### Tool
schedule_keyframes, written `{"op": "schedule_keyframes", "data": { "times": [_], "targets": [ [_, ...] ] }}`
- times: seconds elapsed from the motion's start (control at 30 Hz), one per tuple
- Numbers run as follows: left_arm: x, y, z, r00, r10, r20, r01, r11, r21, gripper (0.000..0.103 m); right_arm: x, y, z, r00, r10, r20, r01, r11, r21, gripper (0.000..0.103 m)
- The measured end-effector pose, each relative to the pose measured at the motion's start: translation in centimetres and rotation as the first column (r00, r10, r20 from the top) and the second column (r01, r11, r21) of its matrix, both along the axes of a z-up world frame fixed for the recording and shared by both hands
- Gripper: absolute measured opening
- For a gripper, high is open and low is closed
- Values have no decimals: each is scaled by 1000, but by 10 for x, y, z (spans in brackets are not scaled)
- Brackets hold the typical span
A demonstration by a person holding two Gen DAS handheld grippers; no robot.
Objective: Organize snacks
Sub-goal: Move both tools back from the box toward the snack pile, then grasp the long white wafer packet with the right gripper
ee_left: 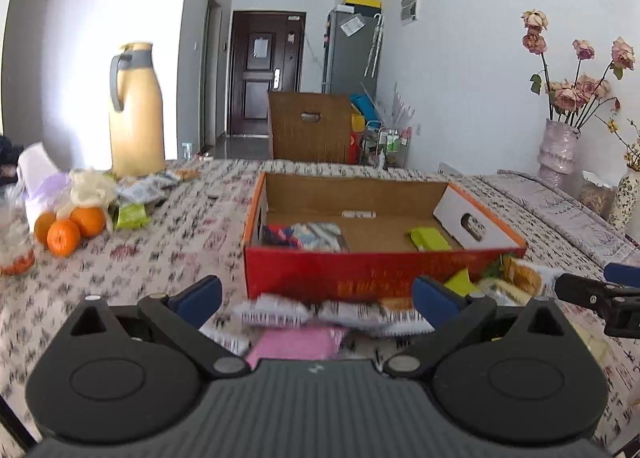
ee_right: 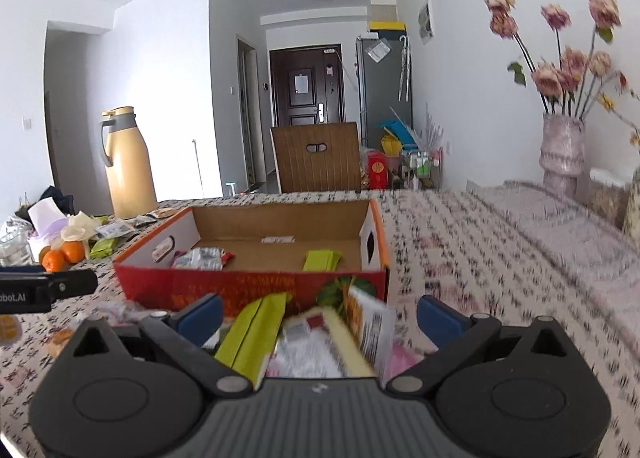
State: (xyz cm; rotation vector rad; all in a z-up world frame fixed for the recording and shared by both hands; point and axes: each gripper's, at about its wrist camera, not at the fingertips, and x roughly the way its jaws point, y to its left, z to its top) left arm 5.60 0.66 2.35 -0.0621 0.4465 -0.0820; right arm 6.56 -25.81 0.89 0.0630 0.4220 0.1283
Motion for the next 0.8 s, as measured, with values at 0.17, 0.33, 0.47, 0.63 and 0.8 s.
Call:
{"op": "schedule_keyframes", "data": {
  "times": [0.17,0.33,0.47,0.63,0.8],
  "targets": [
    [-17,9,-19,999,-5,-44,4,999,-37,103,-17,-4,-14,1000,-9,-18,10,999,39,103],
    [-22,16,-33,996,-13,-86,10,999,-38,103,-28,-2,-29,998,-6,-63,8,1000,29,103],
    [-22,15,-37,995,-10,-97,7,999,-38,103,-30,-3,-34,997,-12,-77,15,999,41,103],
    [-21,16,-39,995,-11,-99,7,999,-47,103,-27,-1,-36,996,-13,-84,16,999,35,103],
    [-21,18,-39,995,-10,-98,4,998,-58,103,-27,0,-36,996,-18,-82,21,999,32,103]
  ]
}}
